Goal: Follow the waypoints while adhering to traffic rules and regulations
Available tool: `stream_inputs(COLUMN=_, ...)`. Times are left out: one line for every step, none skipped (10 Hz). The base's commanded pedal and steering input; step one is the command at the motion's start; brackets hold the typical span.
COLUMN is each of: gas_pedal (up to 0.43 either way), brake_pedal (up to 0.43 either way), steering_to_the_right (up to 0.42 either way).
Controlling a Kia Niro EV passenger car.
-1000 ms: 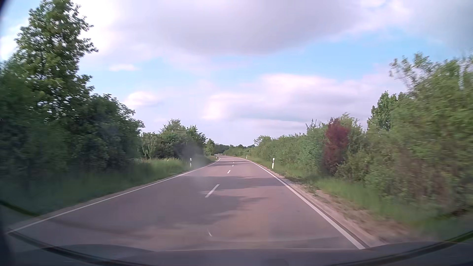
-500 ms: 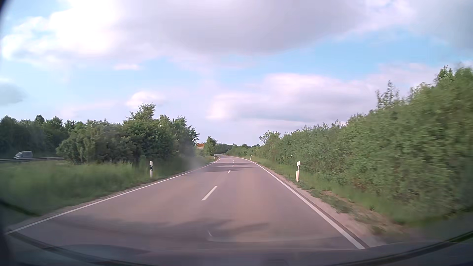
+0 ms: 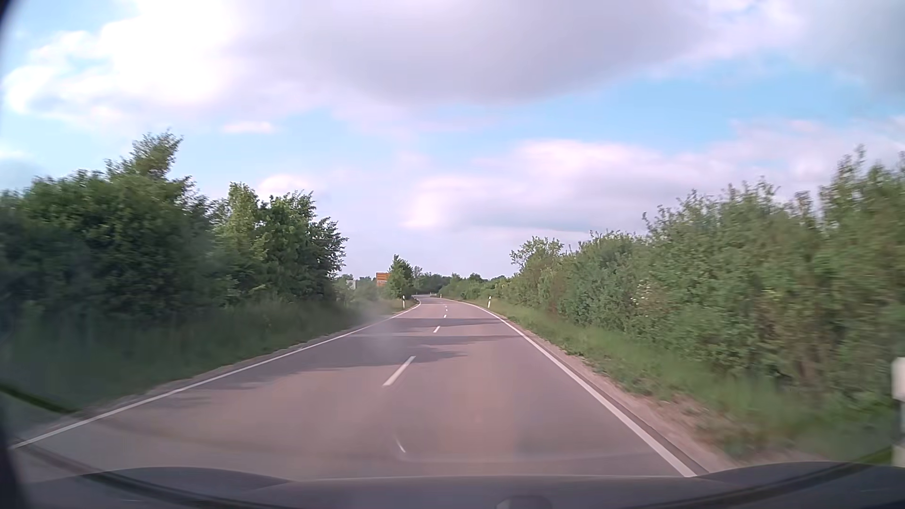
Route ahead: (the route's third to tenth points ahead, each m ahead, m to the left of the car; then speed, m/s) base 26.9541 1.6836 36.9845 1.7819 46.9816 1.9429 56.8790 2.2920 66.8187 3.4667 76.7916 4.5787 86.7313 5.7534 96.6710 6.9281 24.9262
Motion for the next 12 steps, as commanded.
stream_inputs(gas_pedal=0.197, brake_pedal=0.0, steering_to_the_right=-0.006)
stream_inputs(gas_pedal=0.197, brake_pedal=0.0, steering_to_the_right=-0.006)
stream_inputs(gas_pedal=0.197, brake_pedal=0.0, steering_to_the_right=-0.006)
stream_inputs(gas_pedal=0.197, brake_pedal=0.0, steering_to_the_right=-0.006)
stream_inputs(gas_pedal=0.197, brake_pedal=0.0, steering_to_the_right=-0.006)
stream_inputs(gas_pedal=0.197, brake_pedal=0.0, steering_to_the_right=-0.006)
stream_inputs(gas_pedal=0.197, brake_pedal=0.0, steering_to_the_right=-0.006)
stream_inputs(gas_pedal=0.197, brake_pedal=0.0, steering_to_the_right=-0.006)
stream_inputs(gas_pedal=0.189, brake_pedal=0.0, steering_to_the_right=-0.006)
stream_inputs(gas_pedal=0.189, brake_pedal=0.0, steering_to_the_right=-0.006)
stream_inputs(gas_pedal=0.189, brake_pedal=0.0, steering_to_the_right=-0.006)
stream_inputs(gas_pedal=0.189, brake_pedal=0.0, steering_to_the_right=-0.007)
